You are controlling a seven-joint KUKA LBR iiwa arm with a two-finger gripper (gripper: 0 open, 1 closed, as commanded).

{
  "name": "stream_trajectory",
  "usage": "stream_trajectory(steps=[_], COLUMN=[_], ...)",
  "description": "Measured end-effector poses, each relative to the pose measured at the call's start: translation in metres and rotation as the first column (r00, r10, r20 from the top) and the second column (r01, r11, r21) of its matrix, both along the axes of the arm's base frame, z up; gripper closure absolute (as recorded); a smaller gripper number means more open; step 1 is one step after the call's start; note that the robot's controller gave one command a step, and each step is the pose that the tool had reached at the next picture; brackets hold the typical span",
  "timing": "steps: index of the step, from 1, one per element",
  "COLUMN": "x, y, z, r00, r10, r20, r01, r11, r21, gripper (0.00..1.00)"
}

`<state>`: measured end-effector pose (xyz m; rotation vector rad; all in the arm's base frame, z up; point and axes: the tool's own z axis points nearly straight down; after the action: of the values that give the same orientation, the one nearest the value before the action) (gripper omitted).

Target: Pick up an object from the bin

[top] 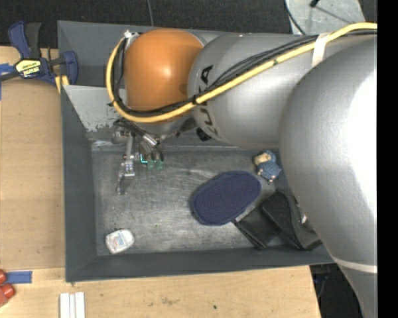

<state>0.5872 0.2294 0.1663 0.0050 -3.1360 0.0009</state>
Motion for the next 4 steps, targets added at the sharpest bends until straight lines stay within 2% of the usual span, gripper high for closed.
stream_trajectory(steps=[1,2,3,4], x=[-0.004,-0.01,-0.055,-0.055], y=[-0.064,-0.122,-0.209,-0.204], z=[-0.093,-0.078,-0.051,-0.052], r00=[0.987,0.977,0.954,0.953], r10=[0.158,0.214,0.3,0.304], r20=[0.009,0.006,0.005,0.006], r01=[-0.158,-0.214,-0.3,-0.304], r11=[0.987,0.977,0.954,0.953], r21=[0.001,-0.003,-0.004,0.001], gripper=[0.0,0.0,0.0,1.0])
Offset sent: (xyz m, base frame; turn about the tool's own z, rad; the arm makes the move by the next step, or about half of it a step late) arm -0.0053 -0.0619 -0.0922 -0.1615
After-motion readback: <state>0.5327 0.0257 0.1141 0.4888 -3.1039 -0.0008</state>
